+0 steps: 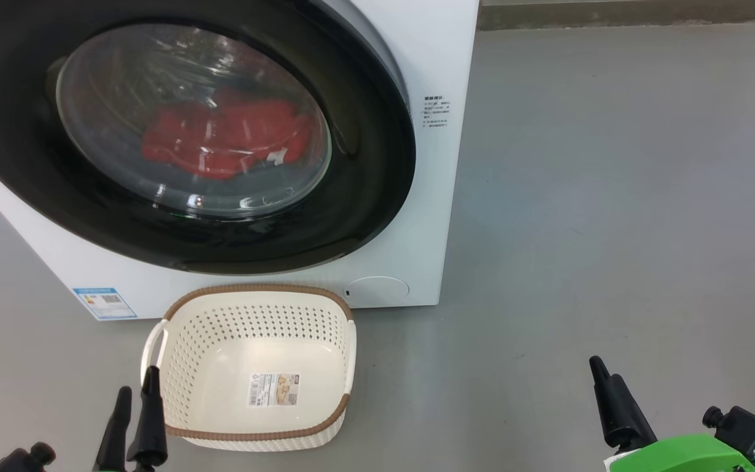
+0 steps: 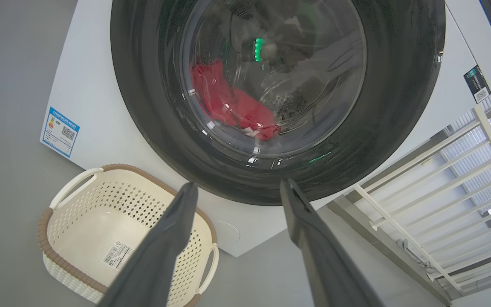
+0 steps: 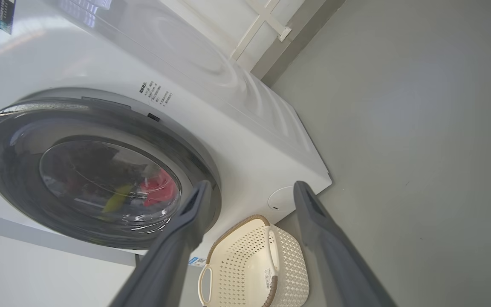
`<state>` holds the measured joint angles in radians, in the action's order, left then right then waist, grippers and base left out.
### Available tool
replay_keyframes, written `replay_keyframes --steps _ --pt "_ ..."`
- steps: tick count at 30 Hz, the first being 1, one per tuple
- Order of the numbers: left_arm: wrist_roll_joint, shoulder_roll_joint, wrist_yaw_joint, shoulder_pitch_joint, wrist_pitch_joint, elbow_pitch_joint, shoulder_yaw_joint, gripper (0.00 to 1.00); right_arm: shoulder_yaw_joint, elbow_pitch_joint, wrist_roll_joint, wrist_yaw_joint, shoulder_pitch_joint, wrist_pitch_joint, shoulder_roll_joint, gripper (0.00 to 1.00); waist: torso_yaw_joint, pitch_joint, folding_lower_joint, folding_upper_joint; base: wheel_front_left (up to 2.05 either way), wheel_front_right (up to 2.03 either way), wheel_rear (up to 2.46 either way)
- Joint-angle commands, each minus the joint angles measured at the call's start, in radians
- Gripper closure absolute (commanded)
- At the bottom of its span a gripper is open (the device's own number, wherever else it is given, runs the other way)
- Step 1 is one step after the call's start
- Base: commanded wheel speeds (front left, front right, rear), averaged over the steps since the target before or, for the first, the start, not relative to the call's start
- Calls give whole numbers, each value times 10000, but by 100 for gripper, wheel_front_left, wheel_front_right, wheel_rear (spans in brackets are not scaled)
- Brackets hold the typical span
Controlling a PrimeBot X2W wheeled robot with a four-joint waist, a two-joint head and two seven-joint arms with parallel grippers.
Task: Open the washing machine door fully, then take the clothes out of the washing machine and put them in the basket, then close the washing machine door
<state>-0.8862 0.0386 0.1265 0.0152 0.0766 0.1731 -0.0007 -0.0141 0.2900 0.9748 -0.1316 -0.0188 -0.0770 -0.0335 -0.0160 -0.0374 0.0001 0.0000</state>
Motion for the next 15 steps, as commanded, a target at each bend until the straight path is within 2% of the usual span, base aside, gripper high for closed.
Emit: replay_keyframes --steps 1,15 --pt "483 248 24 -125 174 -382 134 0 199 -322 -411 6 -273 -176 -97 0 -2 0 -1 0 0 0 0" --pt "2194 390 29 -34 614 -741 -40 0 325 -528 -2089 7 -207 -615 -128 0 -41 -91 -1 0 0 0 0"
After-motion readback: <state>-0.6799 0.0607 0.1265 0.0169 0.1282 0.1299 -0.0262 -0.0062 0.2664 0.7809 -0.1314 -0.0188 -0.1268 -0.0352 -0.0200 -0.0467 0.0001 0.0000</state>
